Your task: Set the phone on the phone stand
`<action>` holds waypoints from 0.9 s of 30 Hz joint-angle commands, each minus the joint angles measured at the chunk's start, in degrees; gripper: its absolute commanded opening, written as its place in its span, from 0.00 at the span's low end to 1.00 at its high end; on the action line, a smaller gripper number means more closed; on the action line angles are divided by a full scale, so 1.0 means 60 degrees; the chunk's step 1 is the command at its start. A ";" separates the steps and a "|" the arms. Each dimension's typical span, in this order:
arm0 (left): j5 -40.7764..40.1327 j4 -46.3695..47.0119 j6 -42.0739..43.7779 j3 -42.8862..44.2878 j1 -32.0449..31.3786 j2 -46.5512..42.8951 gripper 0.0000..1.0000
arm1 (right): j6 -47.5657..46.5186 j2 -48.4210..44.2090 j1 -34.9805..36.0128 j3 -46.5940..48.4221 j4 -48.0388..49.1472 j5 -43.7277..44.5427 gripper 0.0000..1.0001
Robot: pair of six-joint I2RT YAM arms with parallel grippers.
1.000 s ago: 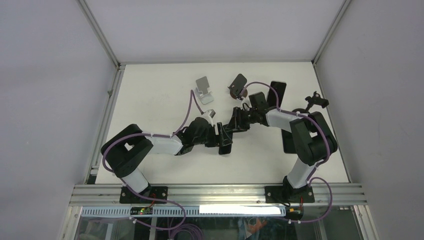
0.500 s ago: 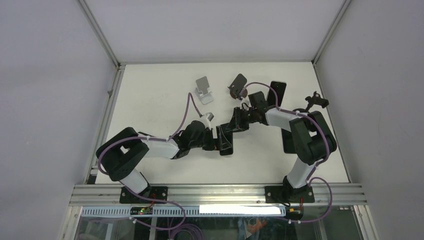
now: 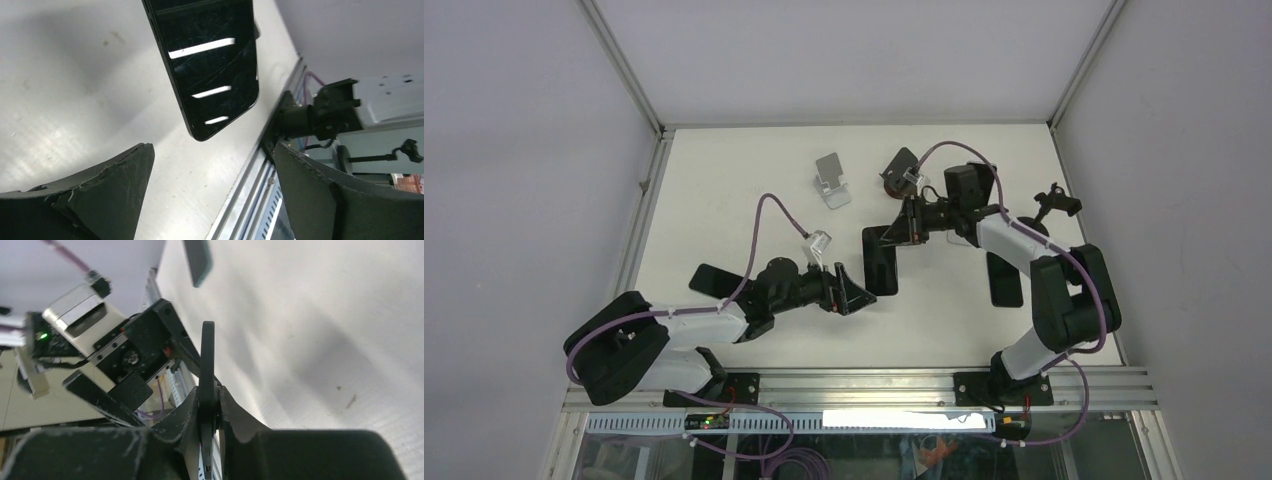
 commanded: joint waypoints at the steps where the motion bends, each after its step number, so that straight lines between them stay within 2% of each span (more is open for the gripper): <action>1: 0.0566 0.2407 0.0257 -0.0232 -0.0002 -0.0328 0.94 | 0.0168 -0.1022 -0.0262 0.0252 0.1654 -0.2519 0.00; 6: 0.1307 0.3622 -0.0231 0.0177 0.0073 0.0447 0.87 | 0.0635 -0.1620 -0.0362 -0.0001 0.2695 -0.3498 0.00; 15: 0.2709 0.6673 -0.1848 0.1096 0.0332 0.2442 0.50 | 0.0905 -0.1950 -0.0362 -0.0233 0.3284 -0.3911 0.00; 18: 0.2878 0.6889 -0.1998 0.1267 0.0393 0.2554 0.43 | 0.0870 -0.1934 -0.0360 -0.0257 0.3288 -0.3965 0.00; 20: 0.2886 0.6865 -0.1973 0.1294 0.0451 0.2474 0.31 | 0.0802 -0.1921 -0.0362 -0.0255 0.3260 -0.4011 0.00; 23: 0.2955 0.6744 -0.1955 0.1280 0.0577 0.2372 0.05 | 0.0591 -0.1917 -0.0355 -0.0213 0.3037 -0.4116 0.00; 24: 0.2995 0.6642 -0.1913 0.1272 0.0619 0.2332 0.00 | 0.0363 -0.1910 -0.0361 -0.0154 0.2755 -0.4196 0.00; 26: 0.3128 0.6361 -0.1768 0.1262 0.0639 0.2227 0.00 | 0.0263 -0.1892 -0.0358 0.0100 0.1618 -0.4228 0.00; 27: 0.3253 0.6041 -0.1618 0.1307 0.0650 0.2144 0.00 | -0.1205 -0.1878 -0.0362 0.0308 0.0648 -0.4418 0.01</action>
